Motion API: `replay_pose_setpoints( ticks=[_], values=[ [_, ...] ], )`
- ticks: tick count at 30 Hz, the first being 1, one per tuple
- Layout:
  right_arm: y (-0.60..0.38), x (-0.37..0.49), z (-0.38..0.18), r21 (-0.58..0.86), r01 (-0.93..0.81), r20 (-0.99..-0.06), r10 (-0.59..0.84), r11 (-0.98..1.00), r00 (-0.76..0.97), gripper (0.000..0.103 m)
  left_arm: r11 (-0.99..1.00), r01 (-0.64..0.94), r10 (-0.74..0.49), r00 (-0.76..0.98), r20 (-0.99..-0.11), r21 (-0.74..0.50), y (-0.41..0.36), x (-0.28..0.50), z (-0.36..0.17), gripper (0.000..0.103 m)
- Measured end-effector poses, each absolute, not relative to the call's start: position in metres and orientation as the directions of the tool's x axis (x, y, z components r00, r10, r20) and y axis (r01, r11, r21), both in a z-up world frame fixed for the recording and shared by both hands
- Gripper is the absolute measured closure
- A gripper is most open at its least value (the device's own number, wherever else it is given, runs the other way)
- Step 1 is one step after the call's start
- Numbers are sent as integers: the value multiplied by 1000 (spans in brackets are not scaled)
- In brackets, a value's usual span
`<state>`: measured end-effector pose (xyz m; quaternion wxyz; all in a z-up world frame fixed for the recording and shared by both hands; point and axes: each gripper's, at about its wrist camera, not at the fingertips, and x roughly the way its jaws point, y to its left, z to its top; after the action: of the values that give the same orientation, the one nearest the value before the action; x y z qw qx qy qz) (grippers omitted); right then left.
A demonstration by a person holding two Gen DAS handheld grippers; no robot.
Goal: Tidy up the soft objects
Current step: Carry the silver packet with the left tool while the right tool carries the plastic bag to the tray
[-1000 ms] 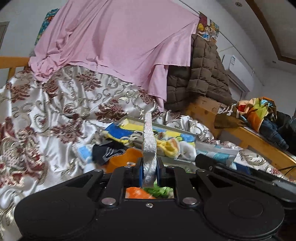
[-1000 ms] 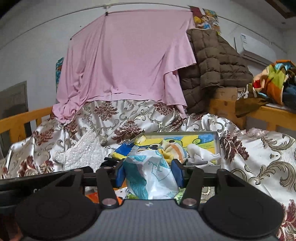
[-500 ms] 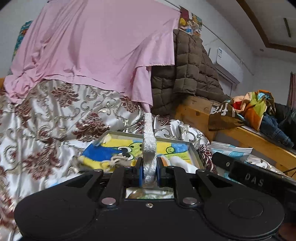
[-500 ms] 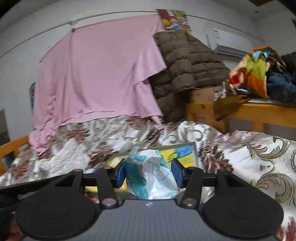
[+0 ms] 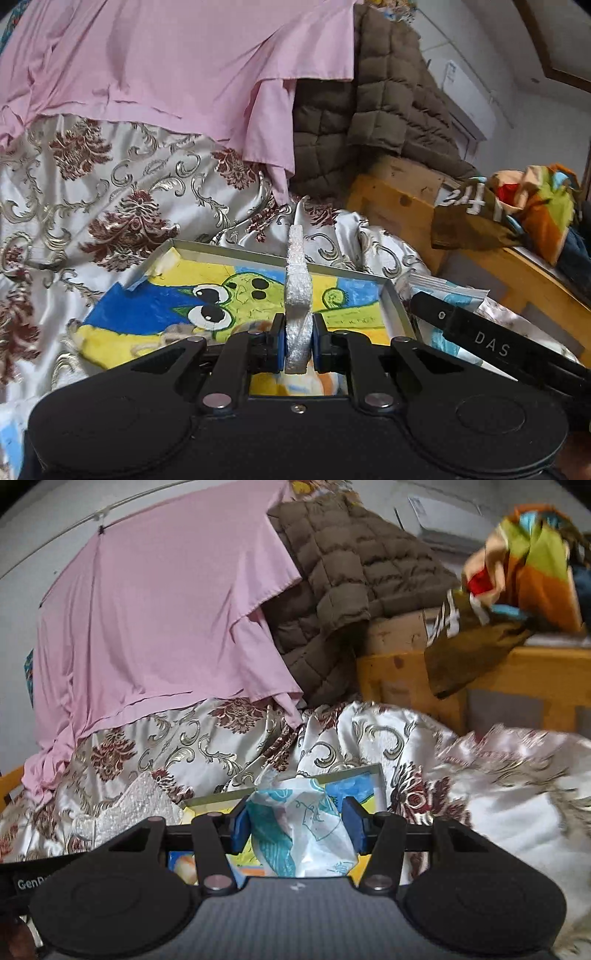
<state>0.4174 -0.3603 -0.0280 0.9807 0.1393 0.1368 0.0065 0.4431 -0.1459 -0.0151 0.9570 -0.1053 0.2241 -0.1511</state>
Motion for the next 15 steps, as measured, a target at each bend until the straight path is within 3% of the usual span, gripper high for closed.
replay_pose_setpoints(
  ticks=[5,15],
  values=[
    [-370,442,-44,312,40,-342,73,949,937,47,935,231,-333,831,-445,-269,-155,483,-24,89],
    [-374,452,-57,326,48,-402,93,944,911,46,913,169,-363,752,-551,-370,-167,523,-50,89]
  ],
)
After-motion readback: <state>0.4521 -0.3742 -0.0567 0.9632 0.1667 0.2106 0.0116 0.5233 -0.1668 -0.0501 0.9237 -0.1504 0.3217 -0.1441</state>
